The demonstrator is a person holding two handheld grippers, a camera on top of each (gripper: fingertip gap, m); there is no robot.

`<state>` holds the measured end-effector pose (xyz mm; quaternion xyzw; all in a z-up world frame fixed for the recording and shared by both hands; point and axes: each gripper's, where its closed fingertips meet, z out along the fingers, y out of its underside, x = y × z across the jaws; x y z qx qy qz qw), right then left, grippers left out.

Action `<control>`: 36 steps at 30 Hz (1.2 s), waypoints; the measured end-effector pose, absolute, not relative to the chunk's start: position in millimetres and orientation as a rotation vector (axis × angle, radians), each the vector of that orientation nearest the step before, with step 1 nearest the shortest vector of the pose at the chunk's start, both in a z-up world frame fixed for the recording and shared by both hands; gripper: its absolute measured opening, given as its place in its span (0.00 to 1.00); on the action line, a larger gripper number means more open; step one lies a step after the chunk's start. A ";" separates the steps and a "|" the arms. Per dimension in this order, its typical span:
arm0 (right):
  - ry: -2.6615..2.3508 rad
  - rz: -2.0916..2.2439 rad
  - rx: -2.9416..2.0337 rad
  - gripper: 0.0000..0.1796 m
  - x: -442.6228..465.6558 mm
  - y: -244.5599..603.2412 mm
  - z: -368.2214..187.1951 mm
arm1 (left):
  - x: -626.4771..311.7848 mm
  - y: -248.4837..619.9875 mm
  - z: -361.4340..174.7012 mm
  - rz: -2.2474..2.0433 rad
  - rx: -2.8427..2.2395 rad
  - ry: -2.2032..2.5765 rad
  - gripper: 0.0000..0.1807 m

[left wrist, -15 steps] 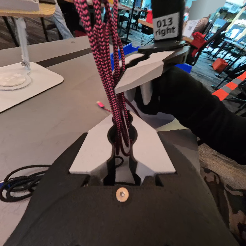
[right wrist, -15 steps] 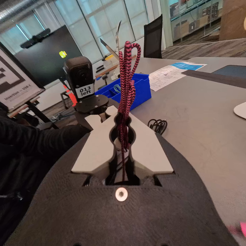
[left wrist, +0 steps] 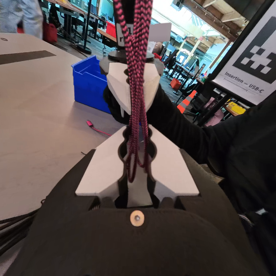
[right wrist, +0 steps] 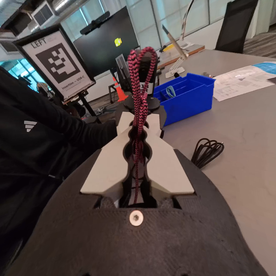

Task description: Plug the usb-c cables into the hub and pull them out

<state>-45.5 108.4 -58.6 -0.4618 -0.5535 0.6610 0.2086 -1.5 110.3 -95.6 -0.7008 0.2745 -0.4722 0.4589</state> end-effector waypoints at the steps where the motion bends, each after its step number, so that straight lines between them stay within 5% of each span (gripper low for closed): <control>1: -1.549 1.831 -1.296 0.03 -48.3 107.1 -60.5 | -0.9 113.1 -99.1 -1.140 -1.739 0.667 0.07; 13: -1.353 1.344 -1.546 0.35 -66.0 138.4 -75.3 | -37.8 156.8 -118.9 -0.550 -1.891 0.442 0.02; 15: -1.346 1.284 -1.576 0.34 -73.1 137.1 -79.7 | -29.9 157.3 -121.8 -0.488 -1.901 0.472 0.02; 16: -1.341 1.280 -1.560 0.30 -75.2 135.6 -78.2 | -27.3 157.3 -122.4 -0.467 -1.902 0.481 0.02; 17: -1.358 1.294 -1.523 0.14 -75.3 131.4 -75.9 | -23.5 156.0 -123.0 -0.465 -1.900 0.501 0.02; 20: -1.395 1.358 -1.487 0.05 -71.9 124.5 -73.1 | -13.6 148.5 -120.3 -0.571 -1.882 0.556 0.06; 27: -1.612 1.716 -1.304 0.02 -49.1 83.0 -56.9 | 13.6 100.9 -93.7 -1.178 -1.724 0.746 0.24; 36: -1.521 1.743 -1.329 0.10 -51.0 98.8 -55.7 | 11.2 107.4 -96.1 -1.209 -1.699 0.684 0.04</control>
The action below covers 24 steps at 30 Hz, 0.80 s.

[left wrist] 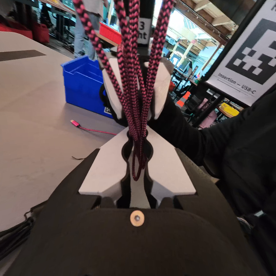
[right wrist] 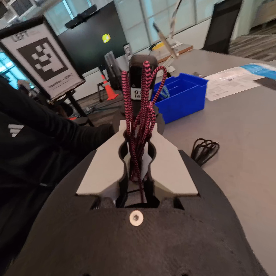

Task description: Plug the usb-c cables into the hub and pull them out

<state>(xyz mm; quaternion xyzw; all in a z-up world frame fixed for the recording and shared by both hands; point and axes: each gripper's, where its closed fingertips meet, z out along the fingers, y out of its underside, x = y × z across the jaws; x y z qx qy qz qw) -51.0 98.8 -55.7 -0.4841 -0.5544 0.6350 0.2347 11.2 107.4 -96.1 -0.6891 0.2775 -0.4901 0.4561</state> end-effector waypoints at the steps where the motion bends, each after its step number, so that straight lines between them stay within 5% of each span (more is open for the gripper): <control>1: -1.483 1.722 -1.345 0.14 -50.4 104.9 -54.3 | 6.8 111.5 -96.2 -1.199 -1.703 0.654 0.03; 10: -1.530 1.547 -1.424 0.17 -29.1 113.2 -81.0 | -19.1 118.8 -78.9 -1.263 -1.609 0.522 0.02; 16: -1.554 1.376 -1.394 0.09 -32.5 121.0 -94.0 | -17.0 112.2 -73.0 -1.276 -1.605 0.569 0.02; 20: -1.574 1.127 -1.387 0.21 -36.7 134.6 -101.2 | -18.5 108.9 -71.4 -1.271 -1.617 0.600 0.02; 24: -1.587 0.943 -1.308 0.20 -41.0 137.3 -99.4 | -18.8 108.9 -68.3 -1.274 -1.610 0.596 0.02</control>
